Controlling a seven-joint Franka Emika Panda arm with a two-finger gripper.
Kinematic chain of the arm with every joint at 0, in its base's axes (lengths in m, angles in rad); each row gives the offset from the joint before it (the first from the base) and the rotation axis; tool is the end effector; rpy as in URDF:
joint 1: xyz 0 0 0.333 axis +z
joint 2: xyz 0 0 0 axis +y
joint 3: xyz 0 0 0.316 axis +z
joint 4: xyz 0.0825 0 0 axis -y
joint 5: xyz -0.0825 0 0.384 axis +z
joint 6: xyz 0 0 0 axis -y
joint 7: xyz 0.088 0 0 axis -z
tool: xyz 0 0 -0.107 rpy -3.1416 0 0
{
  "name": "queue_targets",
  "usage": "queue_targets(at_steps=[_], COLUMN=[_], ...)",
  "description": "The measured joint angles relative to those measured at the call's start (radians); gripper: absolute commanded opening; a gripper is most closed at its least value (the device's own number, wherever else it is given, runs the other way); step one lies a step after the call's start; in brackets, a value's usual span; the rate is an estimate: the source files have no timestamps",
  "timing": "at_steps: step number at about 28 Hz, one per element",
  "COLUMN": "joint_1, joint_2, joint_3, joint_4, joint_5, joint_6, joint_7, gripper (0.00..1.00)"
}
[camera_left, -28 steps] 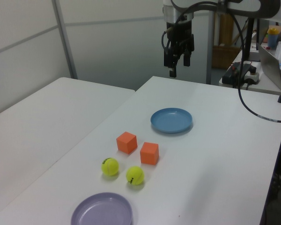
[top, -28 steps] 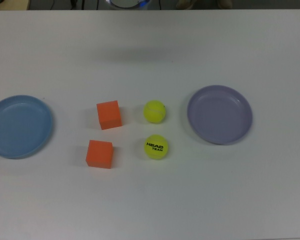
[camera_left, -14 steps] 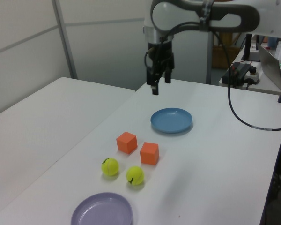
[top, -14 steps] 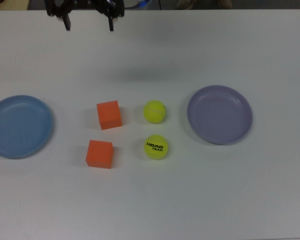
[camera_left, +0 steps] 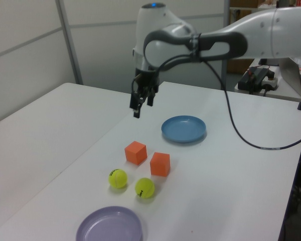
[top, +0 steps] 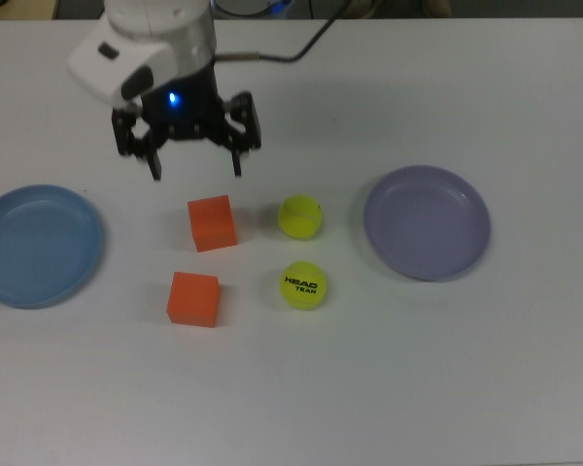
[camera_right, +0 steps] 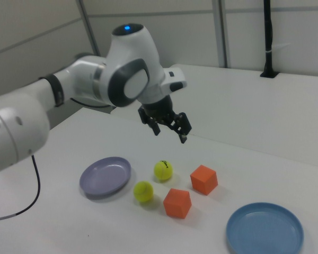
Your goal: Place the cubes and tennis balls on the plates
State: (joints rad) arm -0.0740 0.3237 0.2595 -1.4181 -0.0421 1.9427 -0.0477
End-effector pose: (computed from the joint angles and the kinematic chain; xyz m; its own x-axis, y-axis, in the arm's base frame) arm 0.6700 0.0966 0.5410 0.9540 0.2128 0.2114 0.2240 -0.9741 -0.0301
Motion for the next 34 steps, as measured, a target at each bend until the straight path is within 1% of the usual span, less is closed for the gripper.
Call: queue_targets(at_steps=[5, 8, 12, 19, 21, 22, 25, 28, 32, 34], joint_1=[0.000, 0.000, 0.000, 0.006, 0.010, 0.014, 0.024, 0.038, 0.047, 0.048], joint_2=[0.040, 0.063, 0.111, 0.213, 0.236, 0.252, 0.278, 0.306, 0.332, 0.339], joint_3=[-0.001, -0.001, -0.001, -0.001, -0.001, -0.001, -0.001, -0.001, -0.002, -0.003], joint_4=[0.000, 0.000, -0.010, -0.027, -0.027, -0.027, -0.028, -0.028, -0.027, -0.027], joint_5=[-0.003, -0.023, -0.076, -0.134, -0.157, -0.176, -0.212, -0.250, -0.308, -0.329], joint_6=[0.094, 0.126, 0.173, 0.248, 0.251, 0.252, 0.265, 0.312, 0.354, 0.358], joint_7=[0.000, 0.000, 0.000, 0.004, 0.019, 0.032, 0.056, 0.085, 0.116, 0.118], gripper=[1.00, 1.00, 1.00, 1.00, 1.00, 1.00, 1.00, 1.00, 1.00, 1.00])
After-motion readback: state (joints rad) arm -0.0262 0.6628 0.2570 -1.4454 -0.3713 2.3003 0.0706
